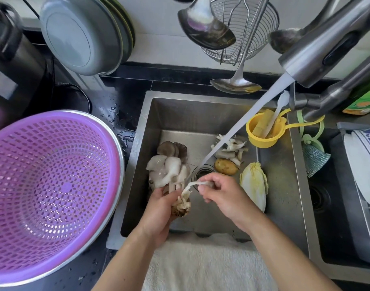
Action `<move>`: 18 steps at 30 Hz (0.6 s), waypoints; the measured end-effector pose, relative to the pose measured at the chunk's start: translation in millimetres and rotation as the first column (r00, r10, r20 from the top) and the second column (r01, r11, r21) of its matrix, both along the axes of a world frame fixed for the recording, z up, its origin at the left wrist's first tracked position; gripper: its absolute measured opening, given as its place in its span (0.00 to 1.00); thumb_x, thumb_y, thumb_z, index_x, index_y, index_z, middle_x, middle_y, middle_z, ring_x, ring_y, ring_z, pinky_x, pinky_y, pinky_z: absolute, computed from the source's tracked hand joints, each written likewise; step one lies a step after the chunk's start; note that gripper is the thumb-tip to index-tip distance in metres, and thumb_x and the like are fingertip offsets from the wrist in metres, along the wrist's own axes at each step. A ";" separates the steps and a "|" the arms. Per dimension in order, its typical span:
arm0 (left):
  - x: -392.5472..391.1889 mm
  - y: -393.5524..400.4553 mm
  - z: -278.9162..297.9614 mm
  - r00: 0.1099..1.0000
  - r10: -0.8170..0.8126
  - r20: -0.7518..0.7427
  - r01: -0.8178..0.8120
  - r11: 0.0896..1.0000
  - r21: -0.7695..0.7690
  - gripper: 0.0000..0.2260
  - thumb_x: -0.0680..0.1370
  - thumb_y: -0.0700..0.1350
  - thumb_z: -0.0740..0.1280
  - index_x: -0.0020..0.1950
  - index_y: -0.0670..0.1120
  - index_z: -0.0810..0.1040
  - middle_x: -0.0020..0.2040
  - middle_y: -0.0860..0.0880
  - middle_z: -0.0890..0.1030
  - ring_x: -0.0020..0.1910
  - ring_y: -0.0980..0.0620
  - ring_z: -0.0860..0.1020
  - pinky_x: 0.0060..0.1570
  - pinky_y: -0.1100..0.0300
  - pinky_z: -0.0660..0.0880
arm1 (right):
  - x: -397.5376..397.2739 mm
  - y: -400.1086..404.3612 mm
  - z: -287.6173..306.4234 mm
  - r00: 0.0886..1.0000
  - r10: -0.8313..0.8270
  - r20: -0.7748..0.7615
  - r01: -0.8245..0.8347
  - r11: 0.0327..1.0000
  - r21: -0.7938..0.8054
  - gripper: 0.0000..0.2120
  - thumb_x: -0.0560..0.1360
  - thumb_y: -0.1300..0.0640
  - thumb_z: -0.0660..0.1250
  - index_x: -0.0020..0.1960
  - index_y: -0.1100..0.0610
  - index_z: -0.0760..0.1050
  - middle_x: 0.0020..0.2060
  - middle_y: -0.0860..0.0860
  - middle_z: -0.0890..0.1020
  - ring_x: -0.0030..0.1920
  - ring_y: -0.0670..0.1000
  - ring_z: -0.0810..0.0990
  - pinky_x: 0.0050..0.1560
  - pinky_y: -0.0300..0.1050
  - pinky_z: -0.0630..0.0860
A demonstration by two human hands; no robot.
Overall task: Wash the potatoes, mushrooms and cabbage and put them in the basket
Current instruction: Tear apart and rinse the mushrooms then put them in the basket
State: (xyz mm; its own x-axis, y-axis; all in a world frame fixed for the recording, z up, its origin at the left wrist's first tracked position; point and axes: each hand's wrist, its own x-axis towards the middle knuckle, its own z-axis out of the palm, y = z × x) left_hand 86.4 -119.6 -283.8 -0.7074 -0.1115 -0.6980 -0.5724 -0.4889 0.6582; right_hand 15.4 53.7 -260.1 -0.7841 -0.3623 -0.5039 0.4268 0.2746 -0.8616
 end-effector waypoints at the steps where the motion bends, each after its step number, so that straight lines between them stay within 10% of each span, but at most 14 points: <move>1: 0.1 0.3 0.2 1.000 -0.007 -0.005 0.007 1.000 -0.020 0.13 0.83 0.39 0.67 0.68 0.44 0.79 0.57 0.42 0.87 0.51 0.47 0.86 0.47 0.52 0.79 | 0.3 -0.9 -0.2 1.000 -0.012 0.010 0.012 1.000 -0.011 0.05 0.79 0.62 0.71 0.50 0.53 0.83 0.38 0.49 0.81 0.39 0.46 0.80 0.45 0.40 0.80; 13: 2.6 3.3 2.5 0.988 -0.127 -0.086 0.111 0.979 -0.170 0.09 0.81 0.36 0.70 0.59 0.43 0.86 0.54 0.41 0.87 0.56 0.44 0.85 0.57 0.50 0.79 | 11.9 -16.2 -2.1 0.928 -0.232 0.291 0.310 0.914 -0.262 0.03 0.83 0.64 0.64 0.56 0.62 0.75 0.50 0.60 0.87 0.47 0.55 0.85 0.46 0.47 0.79; 18: 2.1 3.8 4.9 0.994 -0.101 -0.050 0.089 0.976 -0.197 0.08 0.81 0.37 0.71 0.59 0.42 0.85 0.51 0.43 0.88 0.54 0.45 0.86 0.52 0.53 0.81 | 8.0 -12.7 2.8 0.998 0.002 -0.062 0.008 0.989 0.149 0.01 0.76 0.60 0.72 0.47 0.56 0.80 0.43 0.56 0.85 0.42 0.48 0.83 0.43 0.43 0.79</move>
State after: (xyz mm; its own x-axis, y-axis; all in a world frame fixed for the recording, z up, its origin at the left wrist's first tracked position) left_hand 88.6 -115.8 -278.9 -0.7605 -0.1711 -0.6264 -0.5676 -0.2934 0.7693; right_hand 23.4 41.0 -257.3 -0.8162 -0.2844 -0.5029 0.3753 0.4007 -0.8358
